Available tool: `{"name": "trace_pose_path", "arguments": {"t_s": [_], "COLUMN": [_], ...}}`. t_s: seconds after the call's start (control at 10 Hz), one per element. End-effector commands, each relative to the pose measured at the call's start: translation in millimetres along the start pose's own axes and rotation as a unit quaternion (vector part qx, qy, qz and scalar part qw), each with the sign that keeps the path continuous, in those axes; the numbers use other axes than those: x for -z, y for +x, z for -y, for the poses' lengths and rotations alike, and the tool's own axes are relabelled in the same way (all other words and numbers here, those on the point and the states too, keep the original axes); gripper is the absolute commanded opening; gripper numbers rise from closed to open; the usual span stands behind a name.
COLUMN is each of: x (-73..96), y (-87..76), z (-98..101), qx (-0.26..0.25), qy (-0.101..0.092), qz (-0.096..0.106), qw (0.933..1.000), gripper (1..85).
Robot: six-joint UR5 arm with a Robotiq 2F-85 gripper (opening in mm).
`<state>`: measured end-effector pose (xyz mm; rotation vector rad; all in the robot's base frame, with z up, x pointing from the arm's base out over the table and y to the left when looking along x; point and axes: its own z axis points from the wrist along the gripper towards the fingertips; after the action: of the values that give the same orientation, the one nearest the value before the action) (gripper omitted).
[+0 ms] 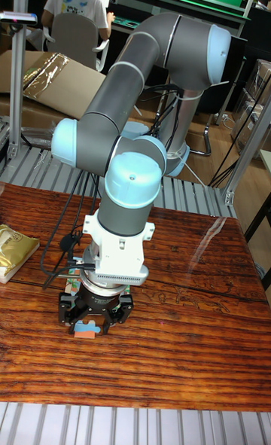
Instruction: Assemble one piece of a puzzle
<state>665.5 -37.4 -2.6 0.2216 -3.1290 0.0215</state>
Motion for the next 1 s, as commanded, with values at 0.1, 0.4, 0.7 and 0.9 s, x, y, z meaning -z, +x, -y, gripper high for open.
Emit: {"name": "trace_pose_path", "arguments": {"t_s": [0.1,0.4,0.7,0.9], "x": [1.7,0.1,-0.6,-1.0], "y": [-2.2,2.3,2.9,3.0], "z": [0.8,3.6,5.7,4.9], "qx": [-0.001,-0.011,-0.007,-0.007], "qy": [-0.001,0.002,0.005,0.003], "qz": [0.003,-0.002,-0.001,0.000], "qw": [1.0000,0.9999,1.0000,1.0000], "gripper": [62.7,62.7,66.3,66.3]}}
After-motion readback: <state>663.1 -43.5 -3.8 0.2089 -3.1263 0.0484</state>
